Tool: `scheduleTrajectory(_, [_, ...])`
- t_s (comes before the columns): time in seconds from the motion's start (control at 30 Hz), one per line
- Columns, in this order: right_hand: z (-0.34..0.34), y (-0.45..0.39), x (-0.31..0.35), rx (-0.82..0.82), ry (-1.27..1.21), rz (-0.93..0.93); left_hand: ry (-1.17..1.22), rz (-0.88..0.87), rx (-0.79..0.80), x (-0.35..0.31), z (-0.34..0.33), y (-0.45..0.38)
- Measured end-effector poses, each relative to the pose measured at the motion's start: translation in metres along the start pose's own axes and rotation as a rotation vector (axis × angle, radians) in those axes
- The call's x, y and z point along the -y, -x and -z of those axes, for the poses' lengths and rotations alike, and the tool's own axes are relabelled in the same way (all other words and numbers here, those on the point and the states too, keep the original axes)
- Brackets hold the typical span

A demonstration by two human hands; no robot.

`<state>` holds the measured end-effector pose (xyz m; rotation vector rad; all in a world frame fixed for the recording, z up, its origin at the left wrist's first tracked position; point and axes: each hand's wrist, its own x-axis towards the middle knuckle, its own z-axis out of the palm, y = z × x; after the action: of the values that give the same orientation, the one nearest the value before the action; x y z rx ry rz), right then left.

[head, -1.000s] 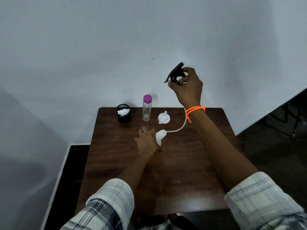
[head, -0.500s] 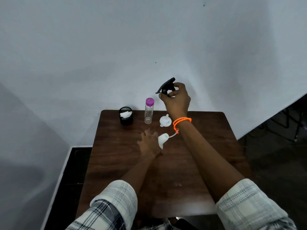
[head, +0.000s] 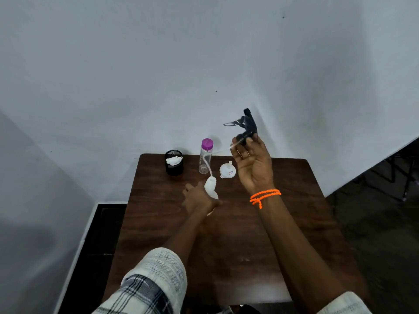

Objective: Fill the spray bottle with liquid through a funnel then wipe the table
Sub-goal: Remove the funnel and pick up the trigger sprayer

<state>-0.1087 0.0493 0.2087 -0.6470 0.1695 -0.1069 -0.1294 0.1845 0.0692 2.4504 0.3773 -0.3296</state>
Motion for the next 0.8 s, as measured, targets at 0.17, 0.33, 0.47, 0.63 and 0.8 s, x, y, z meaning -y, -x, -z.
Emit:
scheduleTrajectory(0.17, [0.037,-0.001,-0.009,-0.223,-0.196,-0.07,-0.004,0.002,0.004,-0.007,0.007,-0.01])
scheduleTrajectory(0.33, [0.058,-0.008,-0.005,-0.375,-0.132,-0.034,-0.01,-0.034,-0.005,-0.009,0.009,-0.016])
scheduleTrajectory(0.47, [0.07,-0.019,0.014,-0.371,0.13,0.006,0.013,-0.049,0.01,-0.007,0.012,-0.019])
scheduleTrajectory(0.63, [0.076,-0.03,0.038,-0.247,0.431,-0.113,-0.01,-0.113,0.023,-0.007,0.014,-0.023])
scheduleTrajectory(0.8, [0.072,-0.043,0.043,-0.136,0.62,-0.117,-0.049,-0.199,0.046,-0.013,0.014,-0.023])
